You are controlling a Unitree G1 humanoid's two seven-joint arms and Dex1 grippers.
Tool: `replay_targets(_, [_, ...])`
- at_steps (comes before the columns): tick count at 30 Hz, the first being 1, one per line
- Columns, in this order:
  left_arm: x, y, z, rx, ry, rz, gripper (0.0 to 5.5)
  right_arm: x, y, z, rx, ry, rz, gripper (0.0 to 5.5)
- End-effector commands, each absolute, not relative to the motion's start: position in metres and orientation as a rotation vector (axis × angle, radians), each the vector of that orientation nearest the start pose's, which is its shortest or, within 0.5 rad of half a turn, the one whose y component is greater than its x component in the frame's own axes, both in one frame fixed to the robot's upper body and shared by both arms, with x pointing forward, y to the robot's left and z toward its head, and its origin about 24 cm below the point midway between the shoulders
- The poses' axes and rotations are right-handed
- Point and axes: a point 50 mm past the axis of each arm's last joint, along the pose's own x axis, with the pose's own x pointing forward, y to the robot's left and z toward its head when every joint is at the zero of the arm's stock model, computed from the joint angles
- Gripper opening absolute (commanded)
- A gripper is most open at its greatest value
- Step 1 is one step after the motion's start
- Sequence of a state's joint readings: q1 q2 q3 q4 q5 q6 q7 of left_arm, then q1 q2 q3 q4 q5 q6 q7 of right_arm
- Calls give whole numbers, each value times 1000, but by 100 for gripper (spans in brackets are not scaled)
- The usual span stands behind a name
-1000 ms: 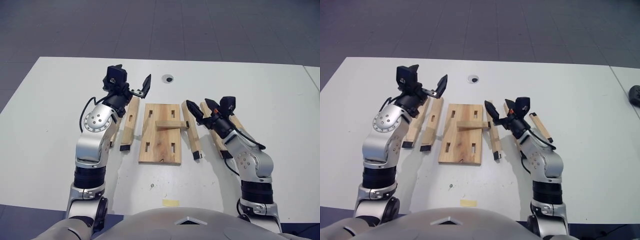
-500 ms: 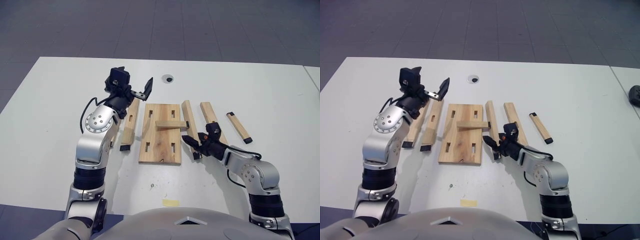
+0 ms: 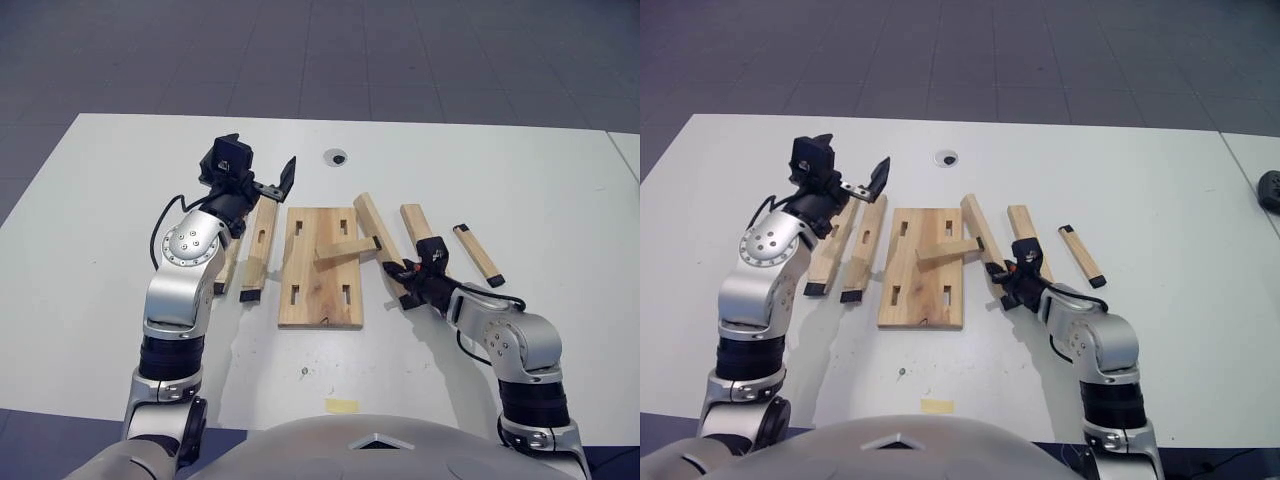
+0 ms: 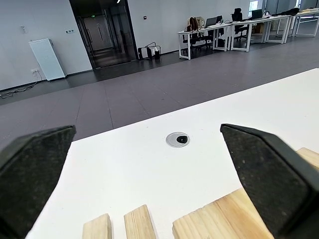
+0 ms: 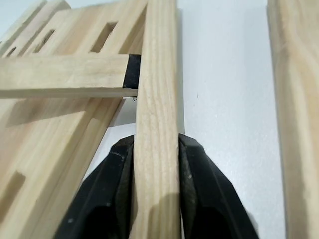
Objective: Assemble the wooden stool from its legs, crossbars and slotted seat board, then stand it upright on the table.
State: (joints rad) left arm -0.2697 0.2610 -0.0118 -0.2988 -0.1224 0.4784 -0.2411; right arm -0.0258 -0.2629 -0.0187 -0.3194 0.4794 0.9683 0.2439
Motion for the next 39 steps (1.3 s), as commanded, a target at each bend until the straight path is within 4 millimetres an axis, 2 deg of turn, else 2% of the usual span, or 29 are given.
replay_targets(1, [301, 169, 160, 147, -113, -318, 540, 254, -161, 75, 346, 407, 466, 105])
replay_targets(4, [312, 174, 187, -6, -167, -395, 540, 256, -164, 106, 493, 183, 656, 105])
replay_targets(7, [313, 167, 210, -368, -151, -687, 540, 249, -164, 134, 635, 10, 823, 105])
replay_targets(8, [311, 166, 212, -476, -116, -800, 540, 246, -162, 138, 664, -11, 876, 105])
replay_targets(11, [306, 160, 209, -649, 7, -1041, 540, 235, -150, 148, 750, -45, 1043, 105])
replay_targets(14, [302, 151, 208, -766, 120, -1191, 540, 224, -135, 152, 780, -34, 1177, 105])
replay_targets(19, [301, 138, 229, -816, 129, -1276, 540, 214, -119, 147, 771, 6, 1258, 105])
replay_targets(24, [297, 139, 242, -808, 122, -1337, 455, 210, -113, 142, 743, 32, 1277, 105])
replay_targets(30, [287, 145, 242, -745, 159, -1398, 350, 210, -112, 139, 733, 36, 1265, 105])
replay_targets(39, [287, 138, 247, -709, 156, -1420, 188, 207, -109, 133, 702, 65, 1257, 105])
